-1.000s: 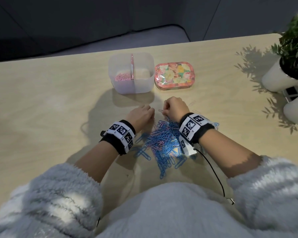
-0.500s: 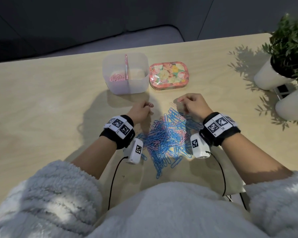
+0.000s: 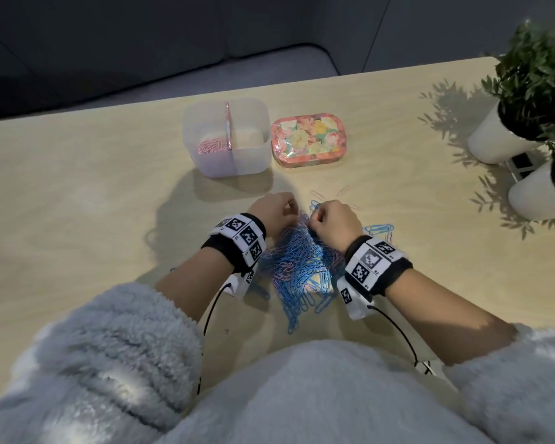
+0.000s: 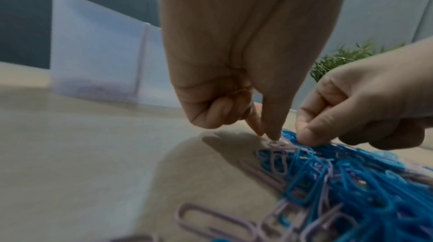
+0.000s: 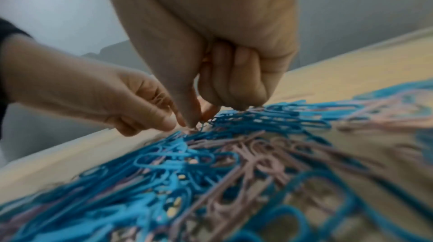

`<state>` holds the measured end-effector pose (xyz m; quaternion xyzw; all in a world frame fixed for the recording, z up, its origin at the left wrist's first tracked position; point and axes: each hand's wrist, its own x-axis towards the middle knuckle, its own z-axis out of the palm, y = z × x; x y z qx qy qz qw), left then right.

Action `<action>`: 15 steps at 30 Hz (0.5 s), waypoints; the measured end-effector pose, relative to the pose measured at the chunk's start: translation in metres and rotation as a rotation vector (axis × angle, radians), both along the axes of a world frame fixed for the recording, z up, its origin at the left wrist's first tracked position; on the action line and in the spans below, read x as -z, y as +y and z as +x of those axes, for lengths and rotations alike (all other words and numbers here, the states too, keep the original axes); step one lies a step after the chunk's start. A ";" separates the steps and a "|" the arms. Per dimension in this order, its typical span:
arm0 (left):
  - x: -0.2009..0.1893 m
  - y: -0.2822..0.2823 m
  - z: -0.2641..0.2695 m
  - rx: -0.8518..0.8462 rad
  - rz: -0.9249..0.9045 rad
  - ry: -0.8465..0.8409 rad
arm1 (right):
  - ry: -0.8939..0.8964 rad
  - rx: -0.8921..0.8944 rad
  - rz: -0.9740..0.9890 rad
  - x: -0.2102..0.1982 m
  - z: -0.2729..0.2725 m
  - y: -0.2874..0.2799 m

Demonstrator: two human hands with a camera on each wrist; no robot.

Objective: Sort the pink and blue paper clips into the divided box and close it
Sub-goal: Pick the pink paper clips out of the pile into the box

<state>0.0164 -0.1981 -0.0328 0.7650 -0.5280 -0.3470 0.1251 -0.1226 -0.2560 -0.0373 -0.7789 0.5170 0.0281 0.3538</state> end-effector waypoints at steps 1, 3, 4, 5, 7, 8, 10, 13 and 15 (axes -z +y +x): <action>0.001 0.000 0.000 0.024 -0.001 -0.040 | -0.026 0.042 0.004 0.001 -0.005 -0.002; 0.001 0.001 -0.001 0.030 -0.013 -0.090 | -0.025 0.074 0.010 -0.001 -0.016 -0.006; 0.001 0.001 -0.001 0.032 -0.023 -0.102 | 0.011 0.055 0.026 -0.003 -0.022 -0.008; 0.001 0.001 -0.001 0.043 -0.034 -0.109 | 0.055 0.024 0.048 -0.005 -0.027 -0.009; 0.000 -0.001 -0.003 0.068 -0.057 -0.108 | 0.083 -0.005 0.032 -0.010 -0.032 -0.013; 0.000 -0.002 -0.004 0.076 -0.065 -0.100 | 0.051 0.012 -0.025 -0.012 -0.031 -0.016; -0.001 -0.005 -0.008 0.084 -0.057 -0.092 | -0.022 0.047 -0.164 -0.017 -0.022 -0.023; -0.001 -0.009 -0.013 0.108 -0.006 -0.107 | -0.029 0.011 -0.225 -0.019 0.001 -0.036; -0.001 -0.010 -0.015 0.132 0.015 -0.140 | 0.009 0.003 -0.193 -0.014 0.013 -0.045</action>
